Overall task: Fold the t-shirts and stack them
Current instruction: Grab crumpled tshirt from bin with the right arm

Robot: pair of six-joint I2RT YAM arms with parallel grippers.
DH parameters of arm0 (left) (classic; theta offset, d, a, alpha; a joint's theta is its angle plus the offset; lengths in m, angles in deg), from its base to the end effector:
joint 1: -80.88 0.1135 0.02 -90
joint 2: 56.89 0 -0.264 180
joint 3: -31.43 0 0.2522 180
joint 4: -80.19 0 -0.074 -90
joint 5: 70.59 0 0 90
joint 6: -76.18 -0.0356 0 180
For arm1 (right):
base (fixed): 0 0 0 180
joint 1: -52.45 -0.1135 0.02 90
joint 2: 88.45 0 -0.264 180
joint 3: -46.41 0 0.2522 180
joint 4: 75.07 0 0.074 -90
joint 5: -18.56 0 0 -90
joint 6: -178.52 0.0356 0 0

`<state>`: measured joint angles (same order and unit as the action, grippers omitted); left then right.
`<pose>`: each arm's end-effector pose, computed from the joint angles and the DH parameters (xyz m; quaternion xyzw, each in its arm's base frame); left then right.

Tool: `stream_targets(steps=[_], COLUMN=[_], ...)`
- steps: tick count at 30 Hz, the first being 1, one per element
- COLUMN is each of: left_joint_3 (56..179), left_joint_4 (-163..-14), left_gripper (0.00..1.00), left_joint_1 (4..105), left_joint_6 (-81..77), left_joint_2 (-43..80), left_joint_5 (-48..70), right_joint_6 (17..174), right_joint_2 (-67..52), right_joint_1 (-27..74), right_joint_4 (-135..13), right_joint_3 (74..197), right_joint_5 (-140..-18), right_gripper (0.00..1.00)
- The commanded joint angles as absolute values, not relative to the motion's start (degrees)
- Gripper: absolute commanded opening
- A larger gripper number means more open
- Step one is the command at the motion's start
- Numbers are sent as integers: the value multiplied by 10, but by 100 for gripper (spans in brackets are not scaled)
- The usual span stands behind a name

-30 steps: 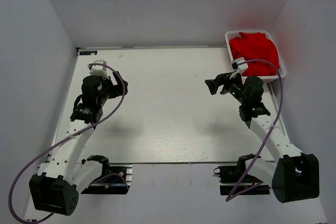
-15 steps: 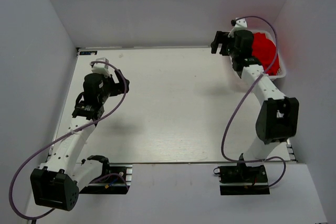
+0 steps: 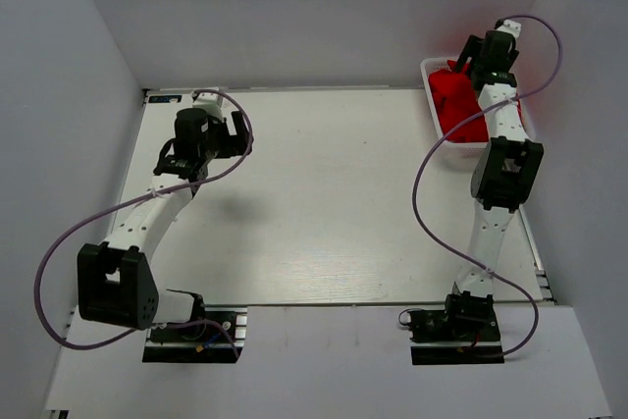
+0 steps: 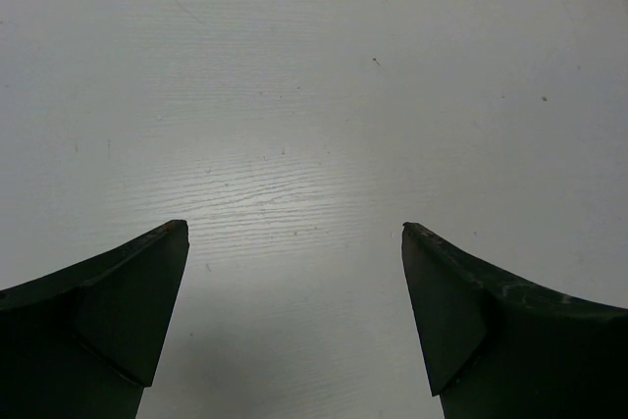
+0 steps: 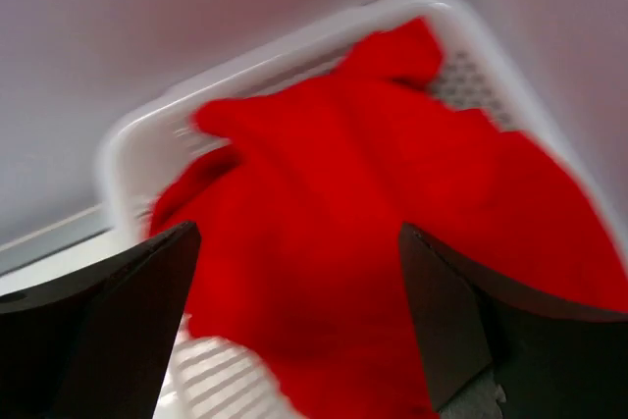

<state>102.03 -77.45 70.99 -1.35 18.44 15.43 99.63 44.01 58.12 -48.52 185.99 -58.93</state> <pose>0.2971 -0.0543 0.2982 -0.0011 0.8527 -0.1302 0.5059 0.5476 -0.0621 0.3033 0.1807 0.7936 -0.0616 0.5778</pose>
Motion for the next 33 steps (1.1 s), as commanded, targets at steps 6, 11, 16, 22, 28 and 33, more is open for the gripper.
stream_targets(steps=[6,11,16,22,28,33], left_joint_3=[1060,1060,1079,1085,1067,1061], left_joint_4=[-795,-814,-814,-809,-838,-838], left_gripper=[100,100,100,100,100,100], left_joint_1=[708,708,708,708,708,708], left_joint_6=[-21,-8,-3,2,-4,-17], left_joint_2=[261,285,308,320,301,285], left_joint_5=[109,97,97,92,92,80], right_joint_6=[947,955,957,971,949,930], right_joint_2=[490,525,538,511,455,394], right_joint_1=[631,647,654,654,653,653], right_joint_4=[-649,-661,-663,-691,-712,-720], right_joint_3=[1877,1881,1870,1838,1827,1828], right_joint_5=[-573,-590,-647,-632,-613,-603], right_gripper=[86,86,83,0,0,0])
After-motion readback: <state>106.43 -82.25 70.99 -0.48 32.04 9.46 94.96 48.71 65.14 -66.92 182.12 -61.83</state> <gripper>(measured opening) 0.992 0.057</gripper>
